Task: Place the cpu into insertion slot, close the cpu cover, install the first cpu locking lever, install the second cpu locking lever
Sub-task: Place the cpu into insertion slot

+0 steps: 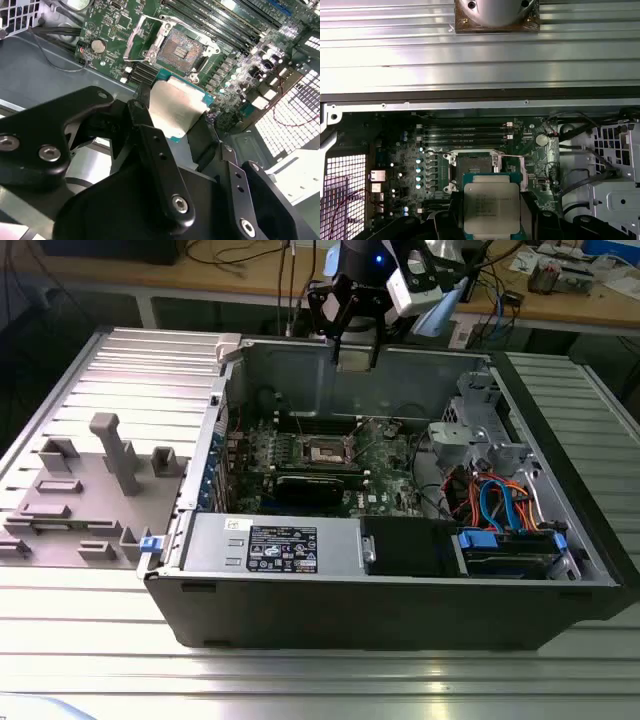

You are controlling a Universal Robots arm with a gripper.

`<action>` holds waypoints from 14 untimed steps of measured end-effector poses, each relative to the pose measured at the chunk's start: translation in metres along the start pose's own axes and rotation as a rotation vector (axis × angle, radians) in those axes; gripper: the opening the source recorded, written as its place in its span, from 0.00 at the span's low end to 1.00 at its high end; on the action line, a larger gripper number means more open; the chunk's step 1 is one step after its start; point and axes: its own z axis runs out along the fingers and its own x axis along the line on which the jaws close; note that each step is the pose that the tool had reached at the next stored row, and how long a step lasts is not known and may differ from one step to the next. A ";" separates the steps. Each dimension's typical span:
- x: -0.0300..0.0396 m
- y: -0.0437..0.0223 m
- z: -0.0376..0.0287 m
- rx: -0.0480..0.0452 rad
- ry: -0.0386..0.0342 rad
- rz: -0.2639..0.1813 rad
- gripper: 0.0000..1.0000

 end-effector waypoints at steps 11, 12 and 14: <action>0.0000 0.0000 0.0000 -0.0004 -0.0001 0.000 0.54; 0.0000 0.0000 0.0000 -0.0004 -0.0001 0.001 0.54; 0.0000 0.0000 0.0000 -0.0005 -0.0003 0.003 0.54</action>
